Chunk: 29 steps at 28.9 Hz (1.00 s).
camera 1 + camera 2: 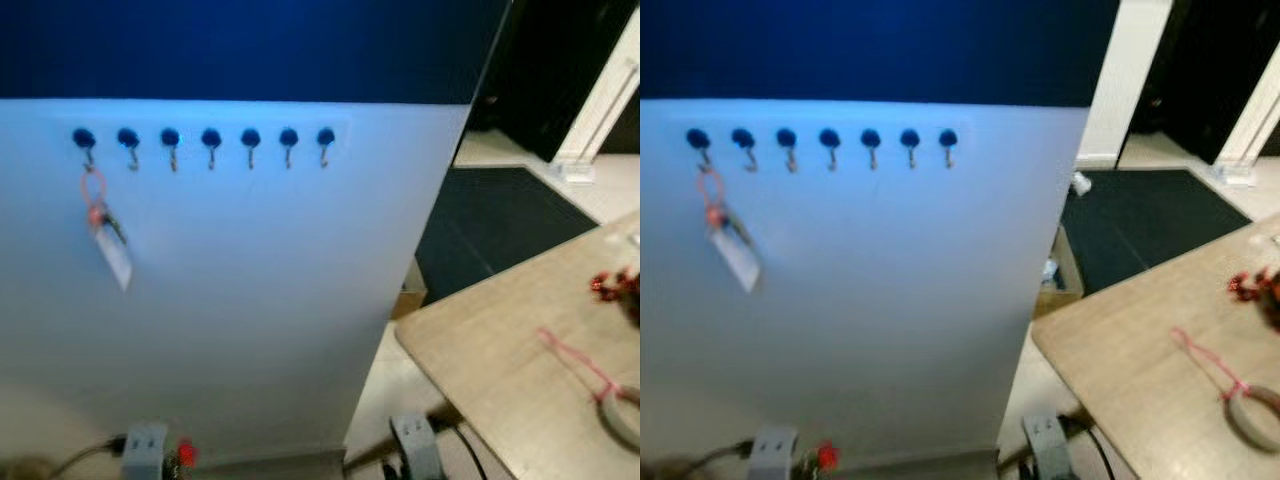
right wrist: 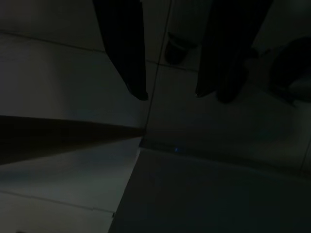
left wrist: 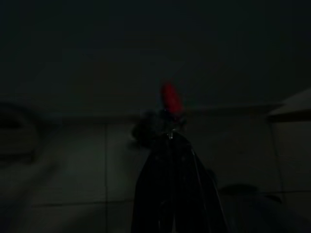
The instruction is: Hang keys on a hook
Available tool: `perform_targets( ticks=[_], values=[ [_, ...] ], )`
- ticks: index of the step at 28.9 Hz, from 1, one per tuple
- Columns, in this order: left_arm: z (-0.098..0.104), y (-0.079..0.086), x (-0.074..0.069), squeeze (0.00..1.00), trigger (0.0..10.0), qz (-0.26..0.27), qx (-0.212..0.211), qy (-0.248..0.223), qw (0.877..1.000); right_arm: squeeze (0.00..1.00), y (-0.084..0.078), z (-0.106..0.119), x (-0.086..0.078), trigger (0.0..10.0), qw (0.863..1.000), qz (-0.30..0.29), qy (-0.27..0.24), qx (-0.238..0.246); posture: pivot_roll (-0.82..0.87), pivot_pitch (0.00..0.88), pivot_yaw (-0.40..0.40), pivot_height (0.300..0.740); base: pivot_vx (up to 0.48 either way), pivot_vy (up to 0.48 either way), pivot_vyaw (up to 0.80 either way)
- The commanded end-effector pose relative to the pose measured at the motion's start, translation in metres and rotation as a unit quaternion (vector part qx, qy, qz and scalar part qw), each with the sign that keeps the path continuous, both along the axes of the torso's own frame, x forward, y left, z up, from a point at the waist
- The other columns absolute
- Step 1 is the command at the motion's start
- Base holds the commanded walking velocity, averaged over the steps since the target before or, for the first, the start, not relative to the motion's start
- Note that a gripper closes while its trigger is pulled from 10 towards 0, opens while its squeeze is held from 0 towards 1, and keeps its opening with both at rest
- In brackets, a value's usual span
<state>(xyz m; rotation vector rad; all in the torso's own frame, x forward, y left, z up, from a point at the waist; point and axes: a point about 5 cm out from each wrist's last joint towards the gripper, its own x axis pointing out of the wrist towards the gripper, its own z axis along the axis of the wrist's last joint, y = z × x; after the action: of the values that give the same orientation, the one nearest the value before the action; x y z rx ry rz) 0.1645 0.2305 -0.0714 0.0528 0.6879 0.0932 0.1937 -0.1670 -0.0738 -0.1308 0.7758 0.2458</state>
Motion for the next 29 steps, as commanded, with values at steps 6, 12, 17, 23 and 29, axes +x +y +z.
perform_targets(
  ticks=[6, 12, 17, 23, 29],
  values=[
    [0.0017, -0.0044, 0.0045, 0.0, 10.0, 0.002, 0.003, -0.011, 1.0, 0.0, -0.0059, -0.0049, -0.0092, 10.0, 1.0, -0.015, 0.018, -0.002, 0.08, 0.034, -0.04, 0.74, 0.0, 0.0, 0.0],
    [0.0026, -0.0055, 0.0061, 0.0, 10.0, 0.002, -0.002, -0.016, 1.0, 0.0, -0.0057, -0.0049, -0.0091, 10.0, 1.0, -0.016, 0.019, 0.0, 0.08, 0.038, -0.04, 0.74, 0.0, 0.044, 0.0],
    [0.0029, -0.0061, 0.0063, 0.0, 10.0, 0.002, -0.003, -0.018, 1.0, 0.0, -0.0053, -0.0045, -0.0083, 10.0, 1.0, -0.017, 0.018, 0.001, 0.08, 0.04, -0.04, 0.74, 0.0, 0.357, 0.0],
    [0.0028, -0.0074, 0.0062, 0.0, 10.0, 0.0, -0.004, -0.018, 1.0, 0.0, -0.0051, -0.0047, -0.0085, 10.0, 1.0, -0.016, 0.019, 0.001, 0.08, 0.041, -0.041, 0.74, 0.0, 0.48, 0.0],
    [0.0032, -0.0077, 0.0065, 0.0, 10.0, -0.001, -0.005, -0.02, 1.0, 0.0, -0.0047, -0.005, -0.0089, 10.0, 1.0, -0.016, 0.02, 0.001, 0.08, 0.043, -0.04, 0.74, 0.0, 0.48, 0.0]
  ],
)
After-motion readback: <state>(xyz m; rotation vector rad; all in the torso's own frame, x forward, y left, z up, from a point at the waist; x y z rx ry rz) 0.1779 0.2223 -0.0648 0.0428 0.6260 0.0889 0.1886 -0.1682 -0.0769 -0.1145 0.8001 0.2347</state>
